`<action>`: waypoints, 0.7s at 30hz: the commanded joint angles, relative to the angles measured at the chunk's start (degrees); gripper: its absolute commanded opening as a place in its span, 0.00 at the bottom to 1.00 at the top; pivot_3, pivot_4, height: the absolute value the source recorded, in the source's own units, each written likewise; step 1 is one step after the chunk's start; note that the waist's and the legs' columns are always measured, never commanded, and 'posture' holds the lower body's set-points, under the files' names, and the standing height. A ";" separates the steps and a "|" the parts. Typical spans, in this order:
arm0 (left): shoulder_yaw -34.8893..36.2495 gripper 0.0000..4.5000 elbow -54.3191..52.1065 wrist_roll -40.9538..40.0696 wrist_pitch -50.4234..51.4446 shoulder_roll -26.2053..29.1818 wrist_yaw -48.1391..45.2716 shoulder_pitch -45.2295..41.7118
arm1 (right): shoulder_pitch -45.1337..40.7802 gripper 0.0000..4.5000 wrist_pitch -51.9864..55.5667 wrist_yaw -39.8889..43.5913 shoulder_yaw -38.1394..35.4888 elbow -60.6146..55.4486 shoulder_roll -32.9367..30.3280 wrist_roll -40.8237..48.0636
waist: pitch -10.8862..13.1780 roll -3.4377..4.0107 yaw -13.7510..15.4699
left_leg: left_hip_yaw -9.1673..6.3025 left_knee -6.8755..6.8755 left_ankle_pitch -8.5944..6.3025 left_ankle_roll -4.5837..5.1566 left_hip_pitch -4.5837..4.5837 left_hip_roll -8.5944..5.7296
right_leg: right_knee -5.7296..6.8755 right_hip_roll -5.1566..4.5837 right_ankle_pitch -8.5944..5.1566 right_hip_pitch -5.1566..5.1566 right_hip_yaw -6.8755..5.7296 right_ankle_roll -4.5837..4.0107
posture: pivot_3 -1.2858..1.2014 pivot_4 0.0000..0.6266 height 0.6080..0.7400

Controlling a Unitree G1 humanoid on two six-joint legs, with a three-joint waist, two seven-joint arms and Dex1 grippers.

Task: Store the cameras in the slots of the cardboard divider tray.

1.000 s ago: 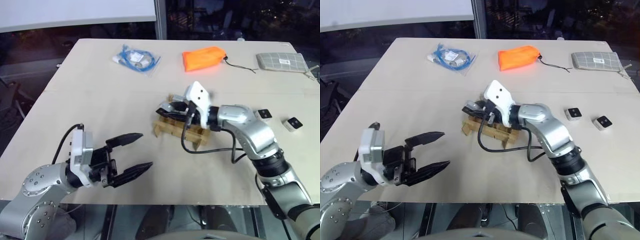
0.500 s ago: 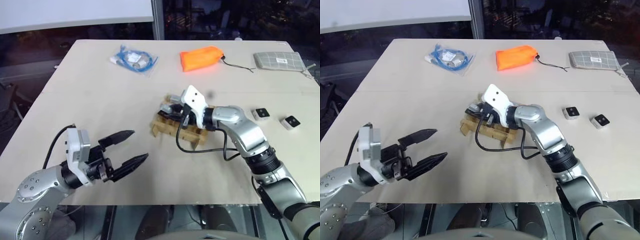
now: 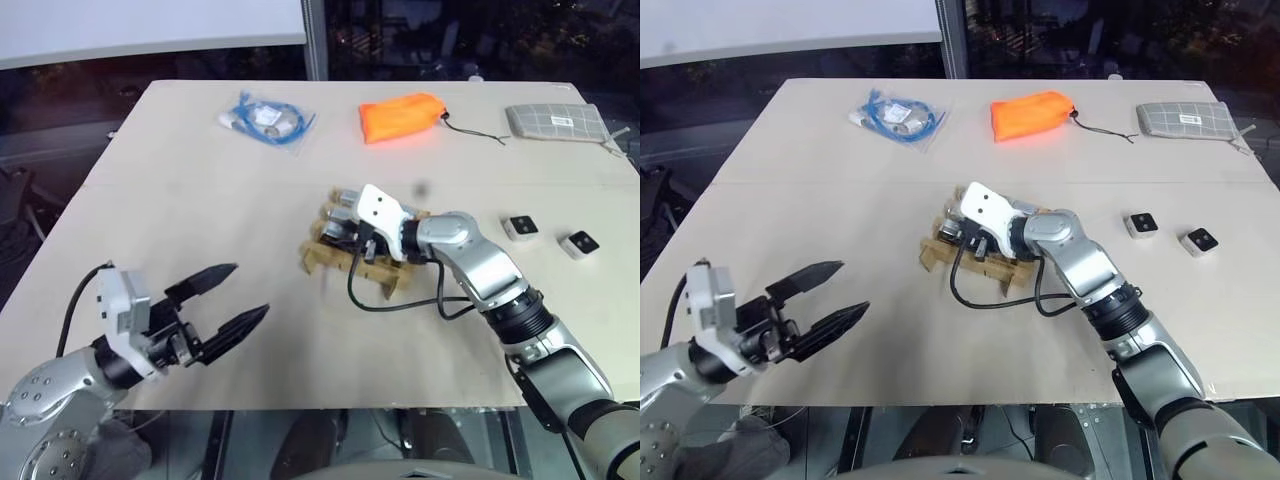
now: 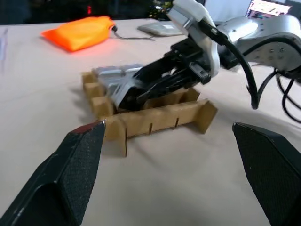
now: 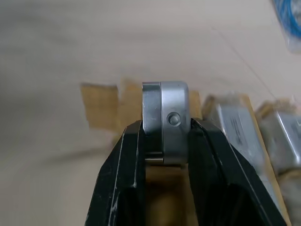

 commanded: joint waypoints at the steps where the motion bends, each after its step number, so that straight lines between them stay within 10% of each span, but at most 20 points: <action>1: 3.00 1.00 1.73 1.24 -3.43 -0.76 -2.62 1.91 | -2.04 0.16 -0.48 0.79 -0.31 -0.77 -0.28 -1.02 | 0.00 0.00 0.04 | 0.00 0.00 0.00 0.00 0.00 0.00 | 0.00 0.00 0.00 0.00 0.00 0.00 | 0.52 0.24 1.00; 6: 2.97 1.00 2.85 1.85 -4.90 -1.16 -3.87 1.93 | -3.08 0.16 -0.14 3.16 0.34 -0.11 -0.65 -1.45 | 0.00 -0.01 0.21 | -0.02 0.02 -0.13 0.11 -0.01 -0.01 | 0.00 -0.02 0.00 0.02 -0.04 0.00 | 0.52 0.24 1.00; 13: 2.25 1.00 3.62 2.07 -6.35 -1.74 -5.34 1.69 | -3.09 0.84 0.75 2.85 -3.07 -3.81 0.39 0.66 | 0.00 0.00 0.00 | -0.02 0.02 -0.14 0.13 0.00 0.00 | 0.00 -0.01 0.00 0.00 -0.02 0.00 | 0.52 0.24 1.00; 21: -2.82 1.00 -0.08 1.75 -5.78 -0.65 -6.24 -2.05 | 1.97 0.84 14.88 -2.27 -22.21 -20.96 -10.69 6.85 | -0.03 -0.04 1.08 | -0.14 0.06 -0.18 0.12 -0.09 -0.11 | -0.02 -0.13 0.00 0.03 -0.15 0.01 | 0.52 0.24 1.00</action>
